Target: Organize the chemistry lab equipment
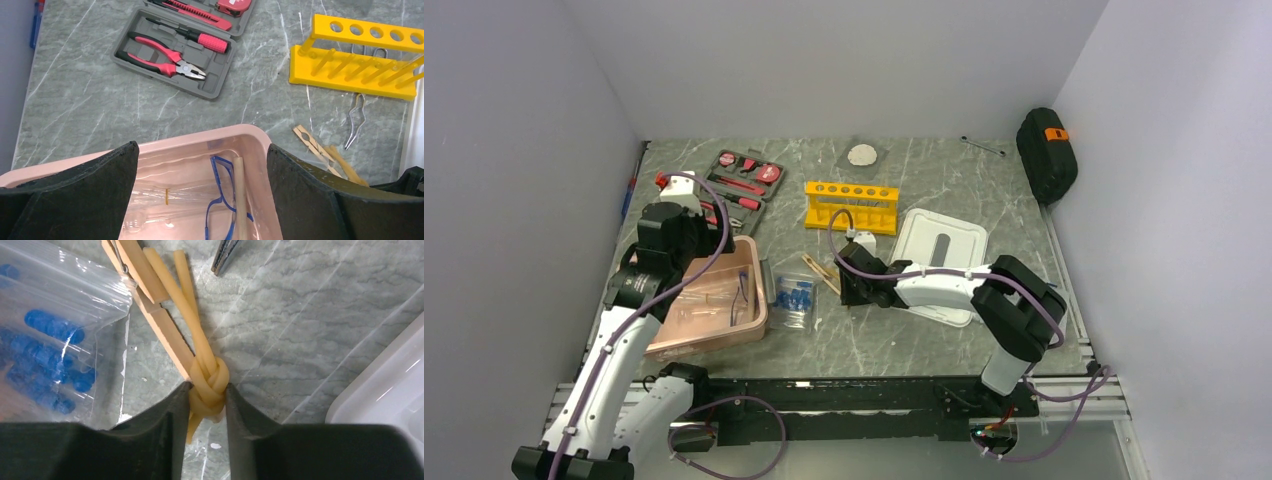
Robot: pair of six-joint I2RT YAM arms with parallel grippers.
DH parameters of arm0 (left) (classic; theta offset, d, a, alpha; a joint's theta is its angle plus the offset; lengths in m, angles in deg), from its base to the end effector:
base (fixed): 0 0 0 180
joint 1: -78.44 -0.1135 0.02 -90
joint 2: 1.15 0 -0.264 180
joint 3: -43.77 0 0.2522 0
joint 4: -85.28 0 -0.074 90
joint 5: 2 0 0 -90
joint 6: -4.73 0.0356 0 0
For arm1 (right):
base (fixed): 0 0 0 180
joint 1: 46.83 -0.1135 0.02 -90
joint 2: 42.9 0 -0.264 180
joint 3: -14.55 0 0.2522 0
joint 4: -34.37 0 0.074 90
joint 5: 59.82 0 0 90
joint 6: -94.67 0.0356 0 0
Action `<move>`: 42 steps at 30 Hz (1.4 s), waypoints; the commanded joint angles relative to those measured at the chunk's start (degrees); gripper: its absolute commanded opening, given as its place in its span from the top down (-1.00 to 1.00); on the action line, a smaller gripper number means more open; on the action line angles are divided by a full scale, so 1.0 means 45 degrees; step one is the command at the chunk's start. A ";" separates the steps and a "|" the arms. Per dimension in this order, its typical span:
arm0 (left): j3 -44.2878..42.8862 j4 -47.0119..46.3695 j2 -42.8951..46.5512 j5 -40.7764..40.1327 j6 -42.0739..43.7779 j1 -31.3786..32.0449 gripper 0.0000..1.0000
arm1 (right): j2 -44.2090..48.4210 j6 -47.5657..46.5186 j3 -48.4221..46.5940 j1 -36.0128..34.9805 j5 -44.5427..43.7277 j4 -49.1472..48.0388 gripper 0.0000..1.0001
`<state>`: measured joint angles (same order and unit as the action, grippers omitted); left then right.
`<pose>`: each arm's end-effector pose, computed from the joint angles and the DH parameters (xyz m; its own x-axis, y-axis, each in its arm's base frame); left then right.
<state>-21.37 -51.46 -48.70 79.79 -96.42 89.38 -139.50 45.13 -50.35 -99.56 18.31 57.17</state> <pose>0.1784 -0.0293 0.3372 -0.4292 -0.1120 -0.8963 -0.0219 0.9933 -0.1136 0.2045 0.2567 0.1546 -0.8335 -0.0467 -0.5505 -0.2176 0.9436 0.2494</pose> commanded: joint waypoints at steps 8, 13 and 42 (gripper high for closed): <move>0.0087 -0.0522 0.0039 -0.0399 0.0263 0.0030 -0.99 | 0.0854 0.0402 0.0342 -0.0117 -0.1232 -0.0487 1.00; 0.0152 -0.0652 0.0325 0.0001 0.0464 0.0024 -0.99 | 0.2389 0.0032 0.1136 -0.0137 -0.1886 -0.1345 1.00; 0.1635 -0.7333 0.0265 0.7530 -0.5423 0.3135 -0.92 | 0.7484 -0.3661 0.3148 -0.1057 0.1196 -0.8373 1.00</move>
<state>-16.10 -76.68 -45.27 112.14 -110.76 102.01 -104.09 31.65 -34.98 -103.05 21.02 25.71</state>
